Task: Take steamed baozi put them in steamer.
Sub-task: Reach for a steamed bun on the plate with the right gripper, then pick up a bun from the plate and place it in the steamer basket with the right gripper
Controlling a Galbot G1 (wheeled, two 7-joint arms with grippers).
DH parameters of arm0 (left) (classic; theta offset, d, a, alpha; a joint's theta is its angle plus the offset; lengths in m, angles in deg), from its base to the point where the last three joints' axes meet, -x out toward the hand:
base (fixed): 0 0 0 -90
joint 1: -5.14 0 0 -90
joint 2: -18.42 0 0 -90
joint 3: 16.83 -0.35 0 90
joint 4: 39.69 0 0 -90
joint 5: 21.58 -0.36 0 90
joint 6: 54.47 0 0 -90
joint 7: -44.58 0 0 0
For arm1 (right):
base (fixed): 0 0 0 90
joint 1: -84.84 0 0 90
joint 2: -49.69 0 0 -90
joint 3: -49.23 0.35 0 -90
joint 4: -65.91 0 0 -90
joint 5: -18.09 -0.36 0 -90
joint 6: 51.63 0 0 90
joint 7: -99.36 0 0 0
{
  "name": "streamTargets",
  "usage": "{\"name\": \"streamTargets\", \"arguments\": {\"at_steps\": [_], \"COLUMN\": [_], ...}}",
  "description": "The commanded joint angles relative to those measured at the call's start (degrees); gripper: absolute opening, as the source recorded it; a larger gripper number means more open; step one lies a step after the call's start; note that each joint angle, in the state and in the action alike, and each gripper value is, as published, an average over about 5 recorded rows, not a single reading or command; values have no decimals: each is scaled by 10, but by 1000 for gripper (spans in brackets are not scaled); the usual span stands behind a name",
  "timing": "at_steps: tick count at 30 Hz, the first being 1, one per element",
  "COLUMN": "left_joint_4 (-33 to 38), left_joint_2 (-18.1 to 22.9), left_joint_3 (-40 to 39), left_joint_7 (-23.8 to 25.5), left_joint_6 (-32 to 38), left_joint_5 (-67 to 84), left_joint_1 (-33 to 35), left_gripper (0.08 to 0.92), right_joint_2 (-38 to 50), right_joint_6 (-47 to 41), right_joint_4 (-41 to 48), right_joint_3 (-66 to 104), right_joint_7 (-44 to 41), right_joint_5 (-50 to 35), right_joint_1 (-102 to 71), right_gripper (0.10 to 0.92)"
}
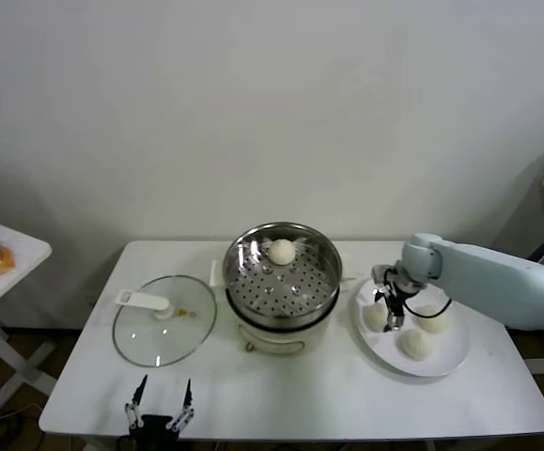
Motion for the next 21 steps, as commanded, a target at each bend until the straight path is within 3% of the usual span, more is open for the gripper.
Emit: {"name": "streamTargets", "arguments": {"at_steps": [1,5,13,21], "left_joint_4": [-1,-2,-2,1], "left_joint_2": [1,1,0,0], "left_joint_3": [0,0,3,4], "left_joint_7": [0,-1,-2,-3], "left_joint_6": [1,3,5,5], "left_joint_5": [-1,-2,-6,-6], "left_joint_1": [0,0,0,3], "left_gripper": [823,823,823,823], "right_joint_2": [-3,-1,12,37], "right_joint_6": [2,4,5,24], "right_joint_4": [14,12,-15,-69], "right_joint_3": [17,19,3,-128], "right_joint_7": [-1,-3,-14,-43], "right_joint_5": [15,17,-5,-97], "right_joint_1": [-15,-14,21,214], "right_gripper": [795,740,706,704]}}
